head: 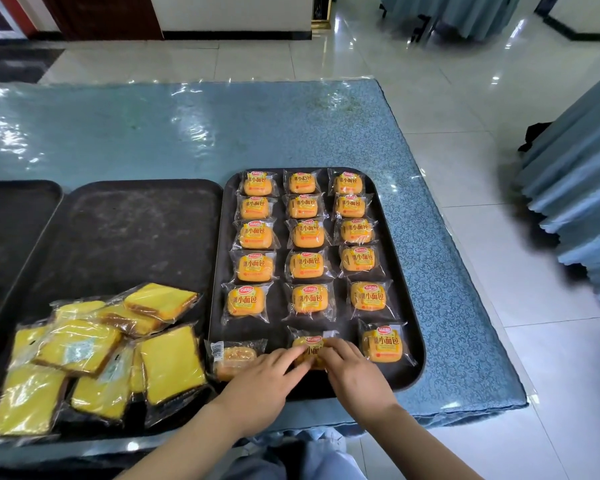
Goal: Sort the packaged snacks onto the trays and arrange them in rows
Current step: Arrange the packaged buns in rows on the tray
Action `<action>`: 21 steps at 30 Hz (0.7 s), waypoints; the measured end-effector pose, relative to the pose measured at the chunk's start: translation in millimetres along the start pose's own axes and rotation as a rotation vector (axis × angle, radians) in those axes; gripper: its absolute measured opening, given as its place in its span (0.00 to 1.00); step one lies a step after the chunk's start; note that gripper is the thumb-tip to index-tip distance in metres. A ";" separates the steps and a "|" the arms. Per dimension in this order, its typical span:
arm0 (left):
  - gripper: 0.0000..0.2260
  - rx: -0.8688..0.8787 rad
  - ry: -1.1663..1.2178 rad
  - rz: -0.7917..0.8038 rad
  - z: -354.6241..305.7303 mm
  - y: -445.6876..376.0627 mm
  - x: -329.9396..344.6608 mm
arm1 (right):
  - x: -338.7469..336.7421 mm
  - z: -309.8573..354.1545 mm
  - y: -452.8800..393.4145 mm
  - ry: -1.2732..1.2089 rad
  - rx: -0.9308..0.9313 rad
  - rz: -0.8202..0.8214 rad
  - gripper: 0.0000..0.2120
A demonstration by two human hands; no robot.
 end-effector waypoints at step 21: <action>0.20 -0.286 0.022 -0.094 73.1 43.3 -21.1 | 9.4 72.5 -48.4 -0.375 -0.093 0.134 0.23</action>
Point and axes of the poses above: each hand's wrist, its own y-axis away from the middle knuckle, its own x-axis out of the palm, z = x × y, the point moved 1 cm from there along -y, towards the middle knuckle, and after that the axes turned 12 degrees about -x, right-handed, at the moved point
